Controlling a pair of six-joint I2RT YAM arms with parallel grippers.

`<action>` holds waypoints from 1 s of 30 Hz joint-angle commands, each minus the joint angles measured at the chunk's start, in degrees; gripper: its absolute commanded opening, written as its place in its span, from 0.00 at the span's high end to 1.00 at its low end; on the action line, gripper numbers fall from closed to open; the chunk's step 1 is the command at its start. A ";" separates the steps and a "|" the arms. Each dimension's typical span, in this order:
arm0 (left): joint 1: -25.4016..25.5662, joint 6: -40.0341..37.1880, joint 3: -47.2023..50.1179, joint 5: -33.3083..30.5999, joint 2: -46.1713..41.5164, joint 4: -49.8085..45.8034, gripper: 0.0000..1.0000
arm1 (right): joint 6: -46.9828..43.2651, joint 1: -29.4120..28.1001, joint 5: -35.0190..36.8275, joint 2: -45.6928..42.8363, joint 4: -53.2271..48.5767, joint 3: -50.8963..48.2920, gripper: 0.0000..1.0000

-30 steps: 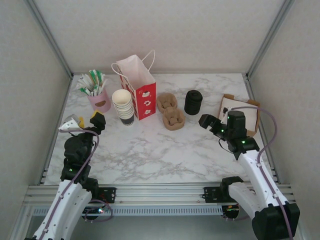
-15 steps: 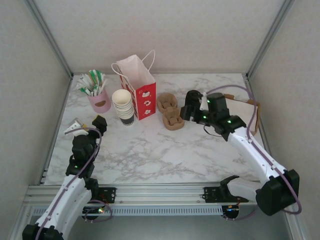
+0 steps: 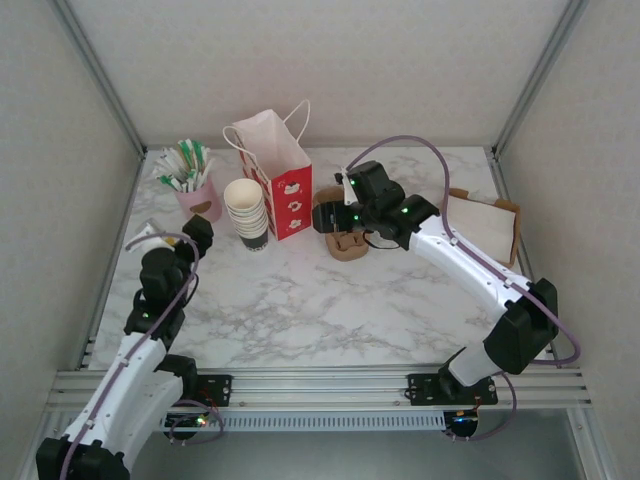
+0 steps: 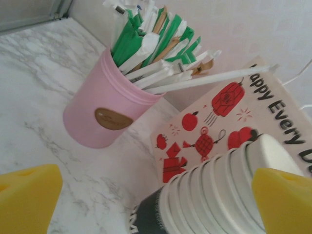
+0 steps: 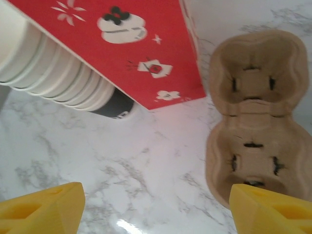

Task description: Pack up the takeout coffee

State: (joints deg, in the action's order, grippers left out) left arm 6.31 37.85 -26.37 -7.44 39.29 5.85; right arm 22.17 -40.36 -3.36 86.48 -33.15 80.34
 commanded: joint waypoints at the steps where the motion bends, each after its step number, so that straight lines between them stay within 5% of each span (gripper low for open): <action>1: 0.48 3.02 -8.95 3.54 2.85 -12.32 0.00 | -0.83 0.01 3.27 -0.28 -1.83 -0.12 0.21; 7: 1.82 -4.08 -30.40 4.29 15.88 -32.43 0.02 | -3.33 0.10 1.53 0.31 -1.13 -2.87 0.20; 13: 3.31 -8.16 -44.53 1.86 24.78 -44.09 0.22 | -1.78 -0.07 -2.04 1.38 3.89 -7.61 0.21; 20: 6.01 -10.89 -55.51 1.91 36.26 -52.83 0.46 | 0.52 -0.75 -4.55 1.74 9.16 -11.93 0.22; 30: 8.86 -12.60 -63.48 2.35 46.27 -57.06 0.56 | 1.89 -2.13 -5.17 2.38 11.59 -13.63 0.22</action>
State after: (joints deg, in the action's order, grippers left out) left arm 14.55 26.94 -86.96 -4.45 84.03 -47.44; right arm 23.05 -41.91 -7.73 87.99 -23.24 67.26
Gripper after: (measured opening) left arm 0.450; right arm 0.777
